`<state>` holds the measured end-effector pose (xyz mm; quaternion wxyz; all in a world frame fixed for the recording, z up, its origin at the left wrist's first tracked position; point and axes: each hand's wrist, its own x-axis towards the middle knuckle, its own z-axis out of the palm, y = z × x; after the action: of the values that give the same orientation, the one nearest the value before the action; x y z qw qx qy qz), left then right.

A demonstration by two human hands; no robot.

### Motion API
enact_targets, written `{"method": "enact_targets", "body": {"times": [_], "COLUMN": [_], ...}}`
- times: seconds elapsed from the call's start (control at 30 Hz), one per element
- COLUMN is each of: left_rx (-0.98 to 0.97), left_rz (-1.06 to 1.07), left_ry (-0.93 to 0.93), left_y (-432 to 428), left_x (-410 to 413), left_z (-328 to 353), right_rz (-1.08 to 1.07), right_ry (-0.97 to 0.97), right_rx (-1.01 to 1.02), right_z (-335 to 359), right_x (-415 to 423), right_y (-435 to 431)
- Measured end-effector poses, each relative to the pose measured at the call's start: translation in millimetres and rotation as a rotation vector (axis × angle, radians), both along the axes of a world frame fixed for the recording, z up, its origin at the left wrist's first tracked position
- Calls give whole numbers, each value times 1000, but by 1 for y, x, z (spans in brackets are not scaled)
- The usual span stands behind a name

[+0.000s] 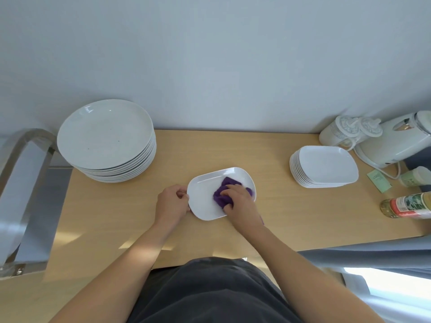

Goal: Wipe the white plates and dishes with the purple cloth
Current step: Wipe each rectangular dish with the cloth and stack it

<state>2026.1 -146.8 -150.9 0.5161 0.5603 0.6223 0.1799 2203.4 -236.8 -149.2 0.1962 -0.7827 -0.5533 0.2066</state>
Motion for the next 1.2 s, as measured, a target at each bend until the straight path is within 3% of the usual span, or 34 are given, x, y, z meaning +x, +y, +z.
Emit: {"method": "enact_targets", "body": {"times": [0.17,0.27,0.37,0.47,0.7,0.8,0.97,1.2], "left_rx": [-12,16,1,19,-12,-63,-58,0], "left_rz": [-5,-27,-31,-58,-114,-70,-25,-18], "left_ry": [35,73,60,75,94,17,-38,8], "left_y": [4,4,4,5,5,4,2,-3], "left_x": [-1,-1,0,-1,-1,0,-2,1], "left_z": [-5,-3,-4,-7,-8,0,-4,0], "right_rz": [303,353,104,-176,-215,-115,224,251], "right_ry": [61,88,112,-15,-92,-1,90,164], "right_rx": [-25,-40,-28,47,-31,-115,-37,-30], "right_z": [-6,-3,-4,-11,-14,-10,-4,3], "right_x": [-35,-28,-7,20,15,-5,-32,-28], "right_y": [5,2,-6,-10,26,42,35,9]}}
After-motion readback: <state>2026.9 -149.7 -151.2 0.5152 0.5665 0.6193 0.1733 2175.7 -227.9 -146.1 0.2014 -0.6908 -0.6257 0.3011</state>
